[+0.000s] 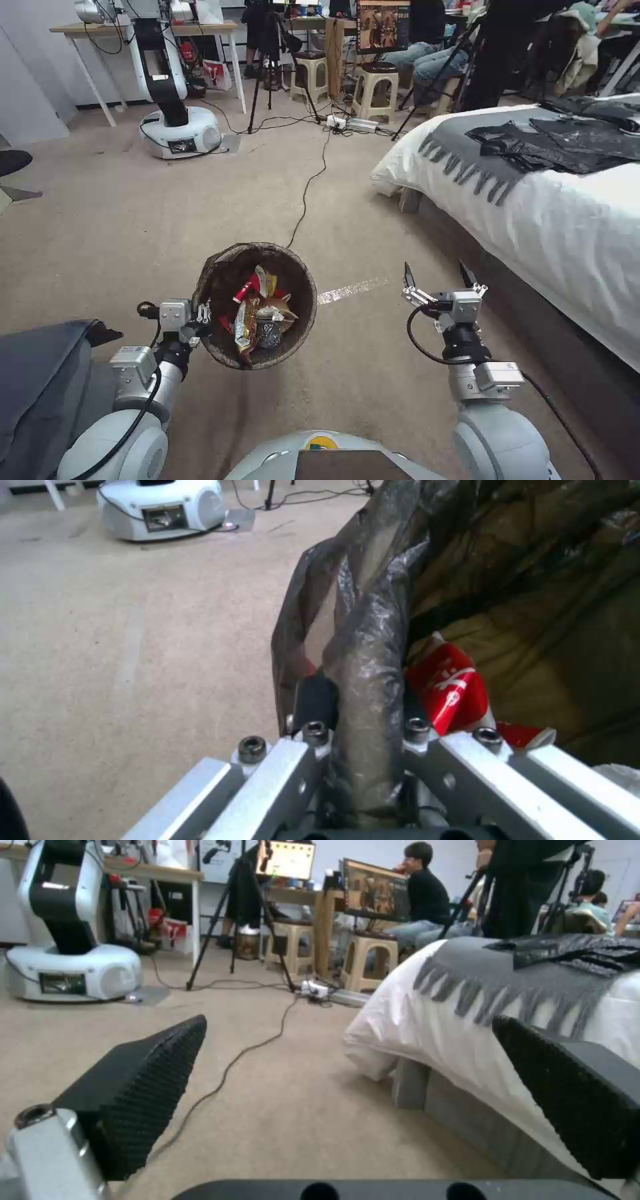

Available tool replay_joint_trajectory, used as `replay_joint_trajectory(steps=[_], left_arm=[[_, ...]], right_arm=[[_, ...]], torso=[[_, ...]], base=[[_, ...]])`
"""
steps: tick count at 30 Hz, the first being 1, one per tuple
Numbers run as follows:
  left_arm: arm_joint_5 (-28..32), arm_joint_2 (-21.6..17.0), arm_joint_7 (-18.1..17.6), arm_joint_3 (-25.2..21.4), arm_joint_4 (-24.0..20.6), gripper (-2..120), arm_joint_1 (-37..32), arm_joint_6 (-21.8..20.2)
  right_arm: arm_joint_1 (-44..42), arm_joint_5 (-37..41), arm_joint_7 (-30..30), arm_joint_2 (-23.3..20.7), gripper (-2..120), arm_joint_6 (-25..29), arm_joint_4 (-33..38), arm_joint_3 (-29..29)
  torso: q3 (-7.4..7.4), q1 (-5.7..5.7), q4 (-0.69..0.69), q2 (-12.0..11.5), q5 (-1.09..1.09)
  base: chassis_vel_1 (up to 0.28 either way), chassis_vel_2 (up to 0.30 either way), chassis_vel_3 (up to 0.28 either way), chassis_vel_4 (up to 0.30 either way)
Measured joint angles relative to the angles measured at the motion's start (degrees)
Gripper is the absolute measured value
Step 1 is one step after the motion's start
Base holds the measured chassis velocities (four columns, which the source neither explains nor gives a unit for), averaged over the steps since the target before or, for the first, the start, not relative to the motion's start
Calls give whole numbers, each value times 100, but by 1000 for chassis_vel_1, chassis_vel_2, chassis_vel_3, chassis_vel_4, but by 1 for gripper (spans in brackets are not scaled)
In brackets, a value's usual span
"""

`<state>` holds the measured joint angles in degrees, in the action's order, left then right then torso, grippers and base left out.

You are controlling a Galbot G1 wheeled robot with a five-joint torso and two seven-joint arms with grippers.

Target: Pick up the trash bin, then pick up the garbage from the floor and place it into the trash bin.

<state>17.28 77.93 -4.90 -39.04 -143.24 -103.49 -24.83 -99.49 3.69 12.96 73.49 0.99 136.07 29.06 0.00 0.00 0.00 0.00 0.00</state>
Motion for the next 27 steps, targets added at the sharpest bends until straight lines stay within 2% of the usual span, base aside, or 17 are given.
replay_joint_trajectory(steps=[27], left_arm=[[72,55,-80,-113,0,3,-47,36]], right_arm=[[179,96,-9,-211,100,-155,48,-127]], torso=[[0,0,0,0,0]], base=[[0,0,0,0]])
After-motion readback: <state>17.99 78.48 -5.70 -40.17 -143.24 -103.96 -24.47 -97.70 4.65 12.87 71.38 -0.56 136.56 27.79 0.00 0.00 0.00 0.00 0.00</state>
